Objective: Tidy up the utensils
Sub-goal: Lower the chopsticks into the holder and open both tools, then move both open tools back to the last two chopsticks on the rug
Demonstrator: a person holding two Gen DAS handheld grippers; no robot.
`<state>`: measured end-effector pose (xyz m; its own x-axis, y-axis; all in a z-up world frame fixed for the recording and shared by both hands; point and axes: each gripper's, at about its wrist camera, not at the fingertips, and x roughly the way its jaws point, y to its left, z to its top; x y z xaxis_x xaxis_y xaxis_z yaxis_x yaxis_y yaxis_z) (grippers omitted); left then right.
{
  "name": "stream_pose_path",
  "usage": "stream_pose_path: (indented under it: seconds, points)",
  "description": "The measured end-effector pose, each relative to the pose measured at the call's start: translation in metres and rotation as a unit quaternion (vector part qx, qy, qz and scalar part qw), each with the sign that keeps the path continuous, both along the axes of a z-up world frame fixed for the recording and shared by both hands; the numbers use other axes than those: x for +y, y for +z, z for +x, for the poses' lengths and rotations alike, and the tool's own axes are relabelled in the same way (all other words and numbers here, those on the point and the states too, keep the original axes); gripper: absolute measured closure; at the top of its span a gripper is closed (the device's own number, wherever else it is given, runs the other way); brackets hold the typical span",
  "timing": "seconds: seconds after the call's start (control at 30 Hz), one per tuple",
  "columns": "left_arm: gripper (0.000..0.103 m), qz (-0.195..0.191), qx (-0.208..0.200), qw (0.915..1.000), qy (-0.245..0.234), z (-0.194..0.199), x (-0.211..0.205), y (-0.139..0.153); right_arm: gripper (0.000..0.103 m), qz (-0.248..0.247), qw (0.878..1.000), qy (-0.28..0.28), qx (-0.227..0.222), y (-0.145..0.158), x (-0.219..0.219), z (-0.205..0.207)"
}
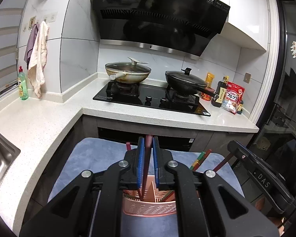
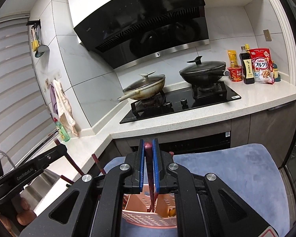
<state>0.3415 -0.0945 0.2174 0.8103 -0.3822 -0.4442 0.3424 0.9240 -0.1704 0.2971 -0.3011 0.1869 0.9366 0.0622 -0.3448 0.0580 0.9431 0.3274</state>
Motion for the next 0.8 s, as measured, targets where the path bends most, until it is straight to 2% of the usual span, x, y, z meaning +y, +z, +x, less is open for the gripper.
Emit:
stream_pose_path:
  seconds: [0.03, 0.1, 0.17, 0.27, 0.43, 0.53, 0.7, 0.8]
  points:
    - [0.086, 0.0, -0.001, 1.0, 0.0, -0.001, 0.0, 0.0, 0.089, -0.002, 1.0, 0.0, 0.0, 0.001, 0.0, -0.001]
    - [0.067, 0.001, -0.005, 1.0, 0.006, -0.004, 0.001, 0.001, 0.089, -0.004, 1.0, -0.002, -0.001, 0.003, 0.001, -0.003]
    - [0.062, 0.002, -0.009, 0.9999, 0.013, -0.007, 0.002, 0.003, 0.086, -0.003, 1.0, -0.003, -0.003, 0.005, 0.001, -0.005]
    - [0.058, 0.008, -0.013, 0.9997, 0.017, -0.013, 0.002, 0.005, 0.079, -0.001, 1.0, -0.003, -0.008, 0.008, 0.001, -0.011]
    - [0.053, 0.03, -0.016, 0.9992, 0.021, -0.025, 0.001, 0.005, 0.077, -0.009, 1.0, 0.003, -0.013, 0.014, 0.006, -0.023]
    - [0.048, 0.044, -0.017, 0.9986, 0.024, -0.033, 0.0, 0.004, 0.072, -0.013, 1.0, 0.007, -0.016, 0.016, 0.01, -0.034]
    - [0.044, 0.072, -0.011, 0.9968, 0.035, -0.049, 0.002, -0.003, 0.069, -0.023, 1.0, 0.016, -0.012, 0.015, 0.018, -0.054]
    - [0.037, 0.079, -0.008, 0.9961, 0.04, -0.059, 0.006, -0.007, 0.064, -0.031, 0.999, 0.021, -0.009, 0.012, 0.023, -0.067]
